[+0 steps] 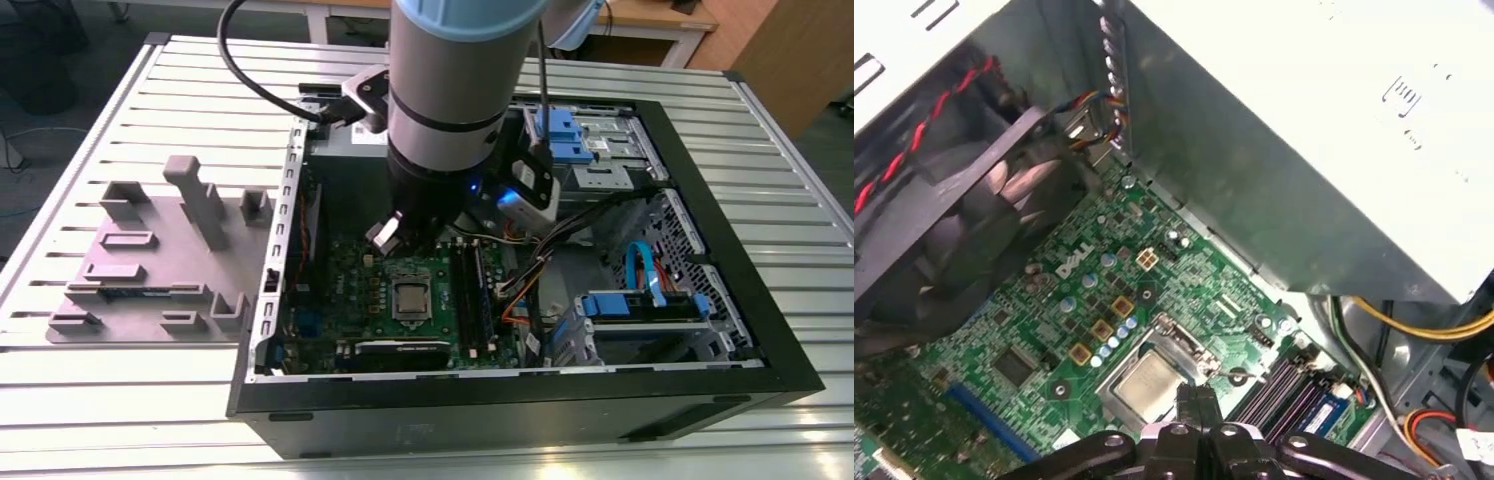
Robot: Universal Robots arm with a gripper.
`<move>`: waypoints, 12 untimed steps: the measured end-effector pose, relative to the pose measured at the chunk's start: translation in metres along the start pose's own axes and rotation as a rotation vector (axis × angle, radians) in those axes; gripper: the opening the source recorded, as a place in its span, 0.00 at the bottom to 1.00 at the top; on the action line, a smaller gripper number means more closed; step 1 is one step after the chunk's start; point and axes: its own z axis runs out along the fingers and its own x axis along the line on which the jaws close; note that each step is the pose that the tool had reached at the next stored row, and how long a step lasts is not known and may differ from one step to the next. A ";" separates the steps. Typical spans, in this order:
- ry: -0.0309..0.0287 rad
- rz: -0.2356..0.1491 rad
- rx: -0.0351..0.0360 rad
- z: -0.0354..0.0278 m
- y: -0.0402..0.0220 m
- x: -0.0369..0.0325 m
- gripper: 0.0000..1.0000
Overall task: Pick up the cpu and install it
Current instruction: 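Install the first cpu locking lever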
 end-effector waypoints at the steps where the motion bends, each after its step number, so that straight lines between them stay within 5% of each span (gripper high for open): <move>1: -0.0010 0.000 -0.0006 0.0002 0.0008 -0.0009 0.11; 12: -0.0053 0.000 -0.0051 0.0010 0.0033 -0.0078 0.11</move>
